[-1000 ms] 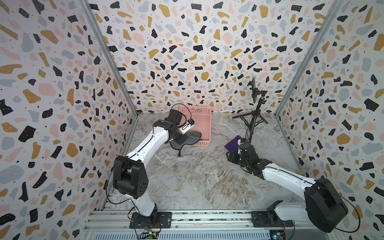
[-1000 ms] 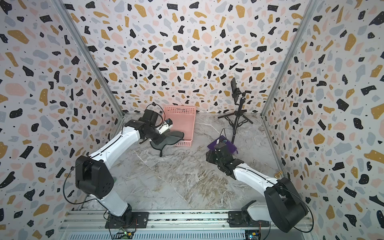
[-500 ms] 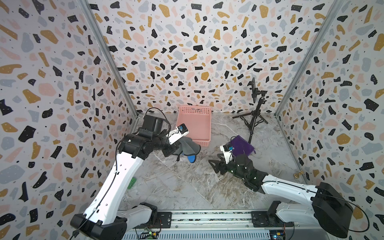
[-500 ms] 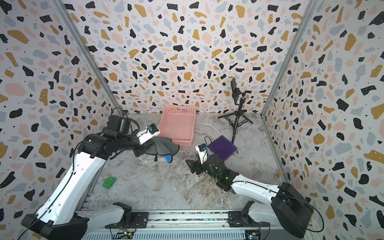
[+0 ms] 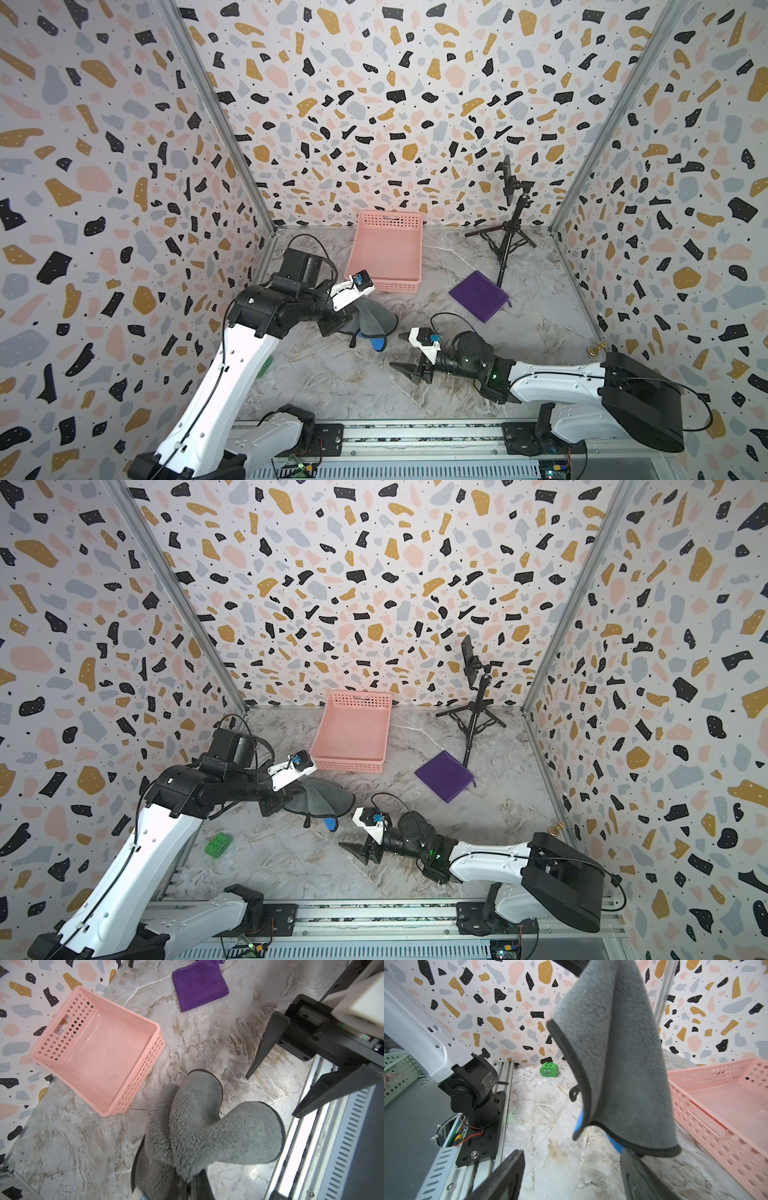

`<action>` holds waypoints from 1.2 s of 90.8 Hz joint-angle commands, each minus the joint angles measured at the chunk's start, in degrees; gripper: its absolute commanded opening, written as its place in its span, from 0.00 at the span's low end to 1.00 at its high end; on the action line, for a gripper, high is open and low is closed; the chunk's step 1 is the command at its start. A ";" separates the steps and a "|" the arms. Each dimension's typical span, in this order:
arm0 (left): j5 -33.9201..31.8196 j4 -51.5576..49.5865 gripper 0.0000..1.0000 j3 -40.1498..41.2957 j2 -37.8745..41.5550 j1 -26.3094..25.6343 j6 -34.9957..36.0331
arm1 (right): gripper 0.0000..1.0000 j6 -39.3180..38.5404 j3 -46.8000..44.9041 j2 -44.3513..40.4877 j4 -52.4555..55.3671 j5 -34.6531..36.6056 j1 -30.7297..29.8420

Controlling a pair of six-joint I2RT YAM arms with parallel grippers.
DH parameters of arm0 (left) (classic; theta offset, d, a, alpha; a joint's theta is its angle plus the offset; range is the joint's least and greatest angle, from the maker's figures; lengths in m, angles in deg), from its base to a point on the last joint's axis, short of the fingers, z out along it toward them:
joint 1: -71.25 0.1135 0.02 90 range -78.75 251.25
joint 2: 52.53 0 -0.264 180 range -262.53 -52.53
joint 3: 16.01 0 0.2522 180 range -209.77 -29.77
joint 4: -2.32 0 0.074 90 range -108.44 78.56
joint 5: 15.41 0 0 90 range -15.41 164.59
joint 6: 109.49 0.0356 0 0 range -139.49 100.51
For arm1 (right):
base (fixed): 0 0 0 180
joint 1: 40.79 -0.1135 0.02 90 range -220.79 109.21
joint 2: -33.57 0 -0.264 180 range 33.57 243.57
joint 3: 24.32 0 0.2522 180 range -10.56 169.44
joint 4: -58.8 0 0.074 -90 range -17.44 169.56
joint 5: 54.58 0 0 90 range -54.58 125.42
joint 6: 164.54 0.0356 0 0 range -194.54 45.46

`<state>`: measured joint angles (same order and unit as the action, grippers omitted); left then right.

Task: Fold the square dishcloth
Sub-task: Place the cleaning item at the center of the board.

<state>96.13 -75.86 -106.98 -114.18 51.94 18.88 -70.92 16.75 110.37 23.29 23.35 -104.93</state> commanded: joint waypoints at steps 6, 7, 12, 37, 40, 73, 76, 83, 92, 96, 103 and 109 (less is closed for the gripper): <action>0.53 1.51 0.00 1.33 1.32 -0.20 -0.75 | 0.73 -0.43 5.05 3.59 1.89 4.32 -0.92; 0.57 1.54 0.00 1.43 1.42 -0.20 -0.75 | 0.72 -0.40 5.30 3.91 1.89 4.46 -0.91; 0.38 1.86 0.00 1.79 1.65 -0.20 -0.79 | 0.71 -0.11 6.41 5.60 1.90 4.93 -0.83; -1.12 2.28 0.00 2.91 2.15 -0.20 -0.79 | 0.41 3.28 10.09 11.27 1.80 5.96 -0.85; -1.35 2.51 0.00 3.39 2.30 -0.20 -0.76 | 0.35 3.54 9.98 10.83 2.00 6.20 -0.89; -11.32 6.82 0.00 10.36 1.35 -0.11 0.70 | 0.00 8.56 11.75 -4.70 26.33 17.21 -0.90; -12.39 7.21 0.00 11.00 0.97 -0.11 0.91 | 0.00 8.76 12.51 -6.22 29.34 18.34 -0.88; -15.38 9.27 0.00 12.85 -0.30 -0.11 1.28 | 0.00 9.19 15.84 -8.57 39.19 21.44 -0.80; -20.30 13.77 0.16 15.23 -3.39 -0.24 0.09 | 0.00 9.69 22.09 -7.83 51.83 23.77 -0.49; -21.55 14.57 0.21 15.53 -5.28 -0.36 -0.17 | 0.00 10.38 25.14 -6.24 58.03 24.02 0.18; -20.82 13.68 0.24 15.64 -6.61 -0.76 -0.04 | 0.00 13.96 30.40 -3.26 66.66 24.22 2.03; -19.27 14.44 0.28 17.45 -5.12 -1.69 0.52 | 0.00 17.33 34.00 -0.28 72.59 22.85 5.08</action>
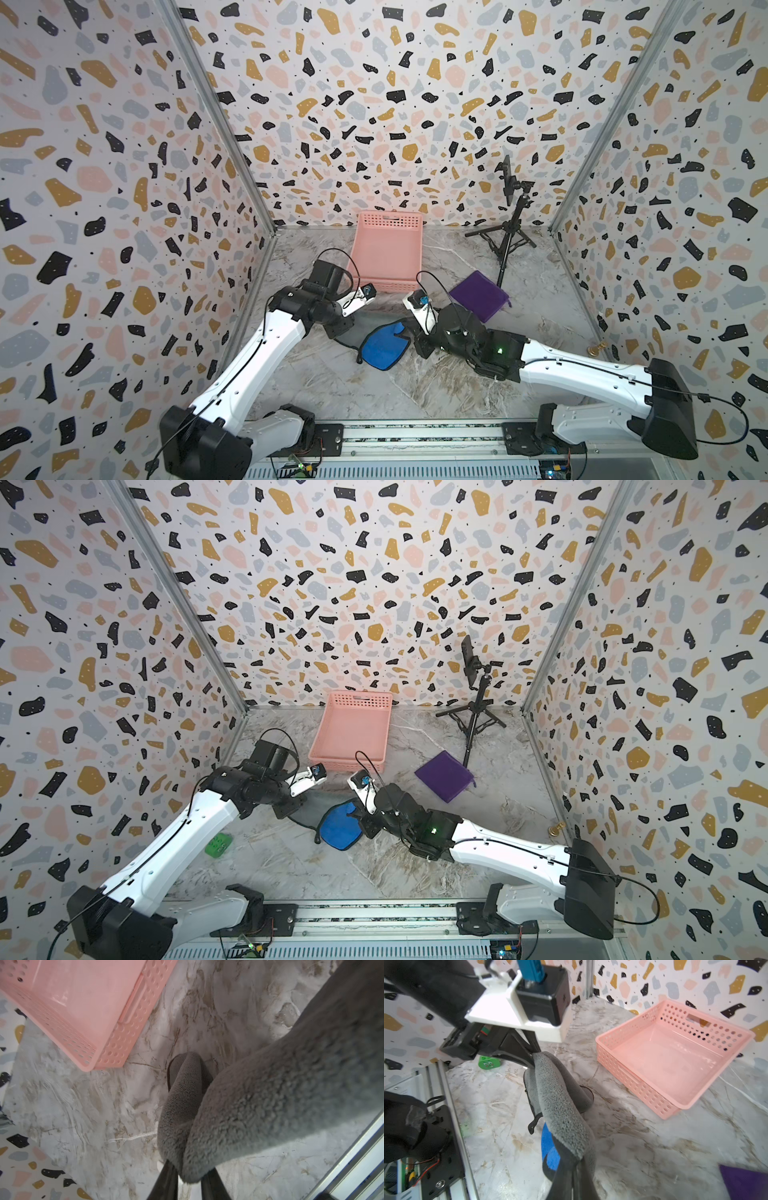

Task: Fold the square dishcloth
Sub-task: Place the cleaning item at the center of the board.

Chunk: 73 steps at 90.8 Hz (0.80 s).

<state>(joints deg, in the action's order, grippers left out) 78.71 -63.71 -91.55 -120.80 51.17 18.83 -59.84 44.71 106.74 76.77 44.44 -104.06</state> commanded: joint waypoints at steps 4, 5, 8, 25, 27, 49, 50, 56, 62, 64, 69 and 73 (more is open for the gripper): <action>-0.68 2.69 0.32 3.69 3.36 -2.11 1.31 | 0.00 8.52 7.42 4.87 21.75 0.14 5.97; -0.42 2.83 0.34 4.17 3.61 -2.44 1.40 | 0.00 9.00 7.59 5.14 22.04 -0.35 6.27; -0.18 3.79 0.41 5.63 5.22 -3.58 1.72 | 0.00 10.21 8.00 6.10 22.68 -2.00 7.63; -1.49 7.10 0.50 11.66 8.13 -9.06 3.44 | 0.00 15.11 7.59 10.70 22.94 -11.28 15.04; -1.44 7.10 0.50 12.18 8.26 -9.55 3.67 | 0.00 15.25 7.40 11.13 22.95 -11.87 15.55; 8.33 7.84 0.52 19.88 11.27 -19.76 8.99 | 0.00 15.60 4.37 12.67 20.35 -13.49 16.76; 8.35 8.26 0.52 20.13 11.03 -20.19 9.24 | 0.00 15.61 4.26 12.64 20.24 -13.54 16.81; 8.44 10.45 0.54 20.95 9.06 -21.89 10.71 | 0.00 15.62 3.71 12.53 19.85 -13.74 17.05; 9.09 12.41 0.55 20.82 6.23 -22.19 12.32 | 0.00 15.62 3.09 12.53 19.28 -14.09 17.40; 9.18 12.97 0.55 20.64 5.12 -22.15 12.83 | 0.00 15.62 2.85 12.55 19.05 -14.28 17.57; 8.80 15.41 0.56 20.34 2.26 -22.20 13.72 | 0.00 15.69 2.09 12.57 18.33 -14.73 17.95; 8.81 16.96 0.56 20.03 0.36 -22.20 14.39 | 0.00 15.75 1.49 12.61 17.72 -15.15 18.35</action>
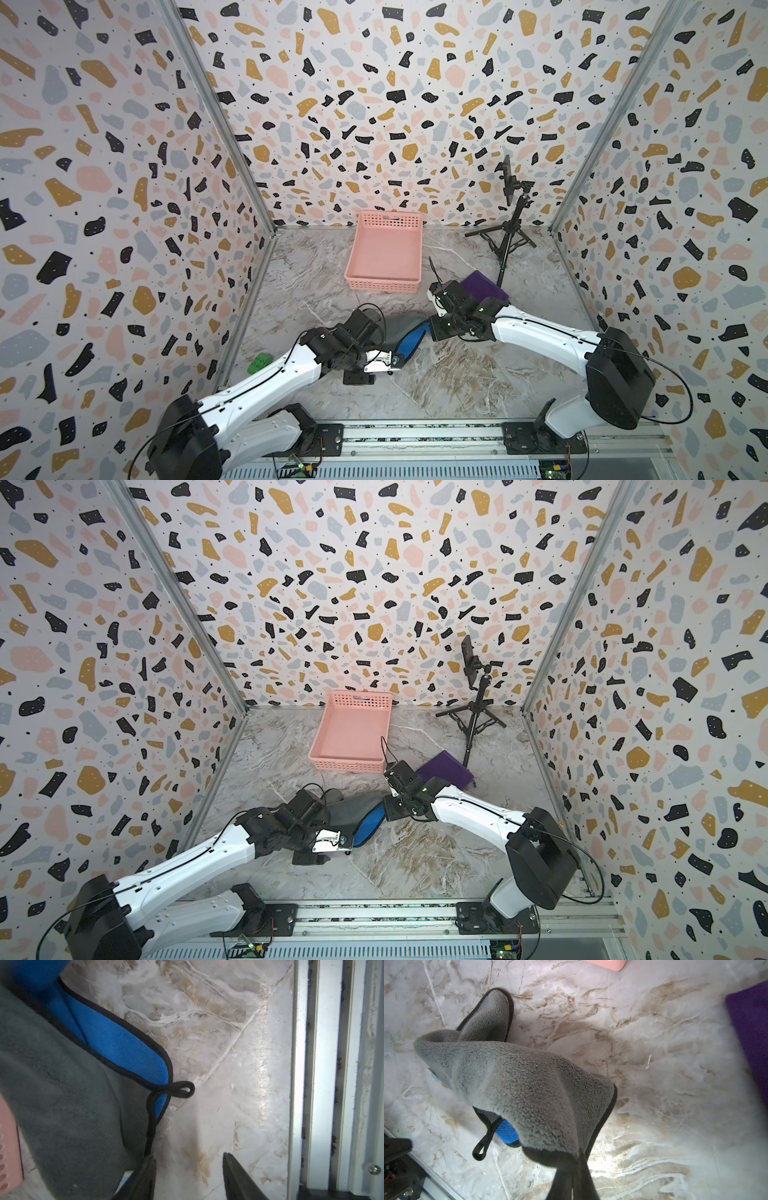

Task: Fold the square dishcloth
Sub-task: Place the cleaning item at the center of the board, then flatten out the cleaning item at the center of the board.

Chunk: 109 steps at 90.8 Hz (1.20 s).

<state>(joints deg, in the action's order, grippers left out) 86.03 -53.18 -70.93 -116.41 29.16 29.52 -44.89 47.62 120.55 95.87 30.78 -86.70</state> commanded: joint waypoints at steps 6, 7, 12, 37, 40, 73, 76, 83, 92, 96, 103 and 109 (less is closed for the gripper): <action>2.54 7.91 0.56 -1.17 -6.44 -0.19 4.46 | 0.00 0.97 -2.56 -1.24 -2.51 -2.55 1.55; 2.67 7.95 0.55 -1.32 -6.79 -0.19 4.71 | 0.00 1.04 -2.77 -1.26 -2.76 -2.69 1.71; 4.92 7.91 0.55 -1.96 -8.44 -0.19 5.59 | 0.00 1.27 -3.74 -1.36 -3.89 -3.56 2.27; 7.32 10.15 0.50 -3.22 -15.24 -0.19 10.25 | 0.00 1.77 -6.88 -0.74 -8.12 -7.56 4.89; 7.16 10.55 0.50 -3.44 -15.97 -0.19 10.38 | 0.00 1.72 -7.02 -0.57 -8.57 -7.83 5.01; 5.38 10.81 0.30 -4.65 -19.70 -0.19 11.49 | 0.00 1.56 -8.07 -0.46 -10.57 -9.55 5.57; 5.35 10.35 0.25 -4.70 -19.45 -0.19 11.34 | 0.00 1.49 -8.13 -0.62 -10.59 -9.56 5.57; 5.78 8.99 0.10 -4.88 -18.13 -0.19 10.90 | 0.00 1.52 -8.18 -1.07 -10.58 -9.62 5.63; 5.95 6.98 0.00 -5.31 -14.38 -0.19 10.13 | 0.00 1.76 -8.28 -1.97 -10.48 -9.85 5.66; 5.77 5.87 0.00 -5.72 -12.34 -0.19 9.49 | 0.00 1.92 -8.37 -2.53 -10.28 -9.98 5.66; 5.68 4.02 0.00 -6.45 -7.96 -0.19 8.51 | 0.00 2.07 -8.43 -3.64 -9.96 -10.22 5.67; 5.49 2.90 0.00 -6.76 -4.08 -0.19 7.50 | 0.00 2.08 -8.42 -4.91 -9.25 -10.05 5.66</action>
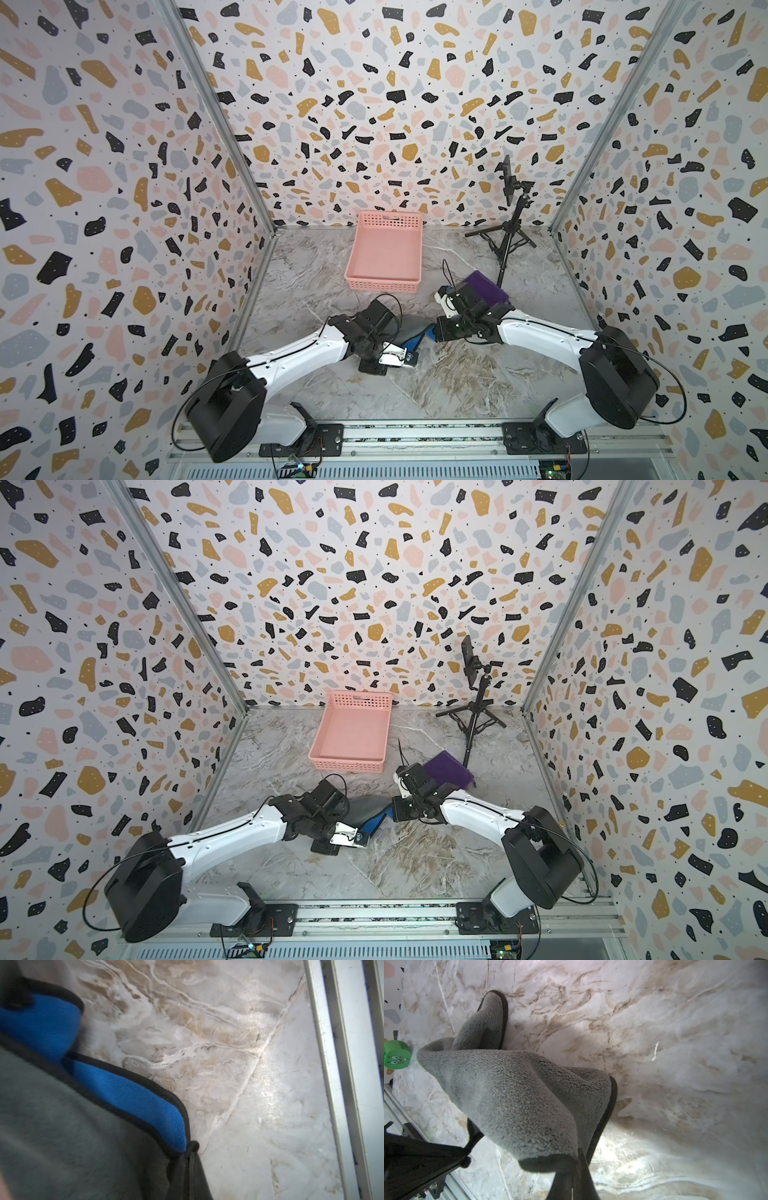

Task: Fold the square dishcloth
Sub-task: Flatten out the cleaning item at the center of the board.

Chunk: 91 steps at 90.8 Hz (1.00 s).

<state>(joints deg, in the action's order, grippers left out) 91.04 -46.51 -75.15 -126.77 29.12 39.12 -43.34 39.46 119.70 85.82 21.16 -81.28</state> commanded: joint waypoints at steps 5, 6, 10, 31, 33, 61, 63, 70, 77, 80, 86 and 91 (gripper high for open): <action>-0.34 -4.36 0.00 -2.74 9.58 -0.08 -2.95 | 0.00 0.30 -0.27 -5.22 1.48 -0.04 0.17; -0.57 -4.46 0.00 -2.76 10.23 -0.07 -3.18 | 0.00 0.28 -0.27 -5.46 1.67 0.08 0.20; -2.14 -4.83 0.00 -3.10 12.50 -0.06 -3.84 | 0.00 0.03 -0.14 -6.67 2.51 0.61 0.15; -10.65 -4.55 0.00 -9.78 20.29 3.82 -10.61 | 0.00 -2.10 4.17 -12.86 9.95 2.06 0.06; -11.29 -3.95 0.00 -10.95 20.45 4.73 -11.63 | 0.00 -2.35 4.95 -13.12 10.89 2.33 0.06; -19.43 4.42 0.00 -26.73 13.57 17.54 -21.06 | 0.00 -8.85 24.19 -10.05 23.42 9.55 0.44; -19.74 4.29 0.00 -27.93 12.47 17.75 -21.32 | 0.00 -9.40 26.26 -8.97 24.72 10.07 0.53; -20.91 4.03 0.00 -31.89 9.40 18.07 -21.43 | 0.00 -11.63 33.36 -5.59 28.66 12.99 0.70; -21.40 3.87 0.00 -35.60 6.74 18.57 -21.52 | 0.00 -14.19 41.59 -2.38 33.38 16.65 0.78; -21.74 3.73 0.00 -37.05 6.08 18.79 -21.38 | 0.00 -15.64 45.44 -0.98 35.60 18.74 0.76; -21.83 3.00 0.00 -38.73 5.65 19.38 -21.08 | 0.00 -16.76 48.26 0.01 38.50 20.49 0.70; -20.78 2.23 0.00 -38.49 6.72 19.89 -20.73 | 0.00 -17.73 47.93 -0.38 39.61 22.59 -0.18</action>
<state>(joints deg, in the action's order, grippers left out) 70.56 -44.83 -111.35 -121.68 47.91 19.12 -56.72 84.64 120.35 116.22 36.94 -80.78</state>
